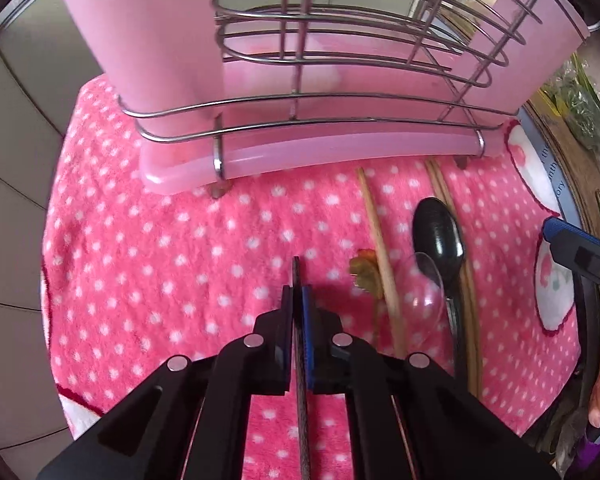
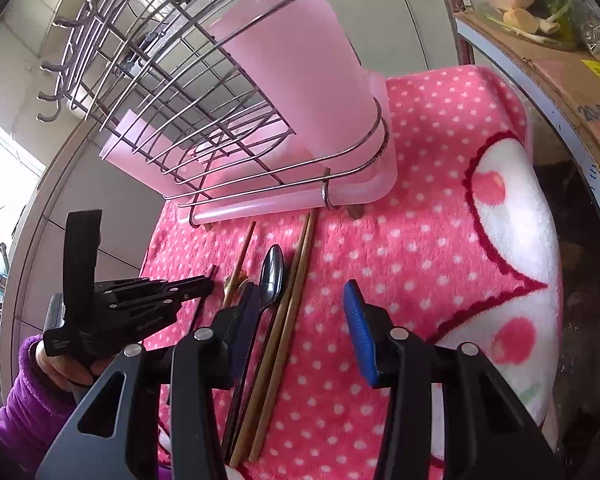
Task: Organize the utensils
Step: 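Grasp the thin dark chopstick with the left tool while the right tool reaches a wooden chopstick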
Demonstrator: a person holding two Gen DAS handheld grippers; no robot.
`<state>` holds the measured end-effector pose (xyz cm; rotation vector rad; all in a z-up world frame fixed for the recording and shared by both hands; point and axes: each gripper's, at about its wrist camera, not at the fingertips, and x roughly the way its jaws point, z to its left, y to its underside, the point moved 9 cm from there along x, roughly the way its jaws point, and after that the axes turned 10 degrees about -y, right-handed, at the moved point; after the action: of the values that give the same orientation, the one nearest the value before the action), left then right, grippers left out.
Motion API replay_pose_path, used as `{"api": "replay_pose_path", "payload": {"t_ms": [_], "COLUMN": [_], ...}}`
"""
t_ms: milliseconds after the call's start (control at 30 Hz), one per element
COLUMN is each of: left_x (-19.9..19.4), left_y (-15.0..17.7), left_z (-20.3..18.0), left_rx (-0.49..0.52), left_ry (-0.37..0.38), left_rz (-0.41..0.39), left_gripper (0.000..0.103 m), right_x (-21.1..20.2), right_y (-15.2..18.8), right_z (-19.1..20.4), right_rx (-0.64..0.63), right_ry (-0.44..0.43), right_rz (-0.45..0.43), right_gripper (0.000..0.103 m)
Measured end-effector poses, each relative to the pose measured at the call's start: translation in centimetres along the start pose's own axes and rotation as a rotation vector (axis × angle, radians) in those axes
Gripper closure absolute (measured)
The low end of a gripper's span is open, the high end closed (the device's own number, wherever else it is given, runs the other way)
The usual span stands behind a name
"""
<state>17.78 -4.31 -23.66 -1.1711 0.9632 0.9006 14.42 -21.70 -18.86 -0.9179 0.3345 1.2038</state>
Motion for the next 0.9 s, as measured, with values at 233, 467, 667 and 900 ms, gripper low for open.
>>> {"api": "replay_pose_path", "payload": {"t_ms": [233,467,667,900], "left_x": [0.2,0.4,0.6,0.6], "left_y": [0.7,1.2,2.7,2.9], "left_z": [4.4,6.3,6.7,7.2], "left_rx": [-0.084,-0.110,-0.125,-0.125], "left_ry": [0.010,0.067,0.115,0.134], "left_rz": [0.005,-0.010,-0.016,-0.019], "left_gripper": [0.098,0.098,0.098,0.098], "right_x": [2.7,5.8,7.8,8.5], "right_y": [-1.1,-1.7,-1.8,-2.5], "right_z": [-0.5,-0.5,-1.1,-1.3], "right_rx": [0.018,-0.006,-0.022,-0.016], "right_ry": [0.055,0.149,0.255,0.306], "right_rz": [0.053,0.116,0.168,0.178], "right_gripper": [0.062,0.074,0.079,0.079]}}
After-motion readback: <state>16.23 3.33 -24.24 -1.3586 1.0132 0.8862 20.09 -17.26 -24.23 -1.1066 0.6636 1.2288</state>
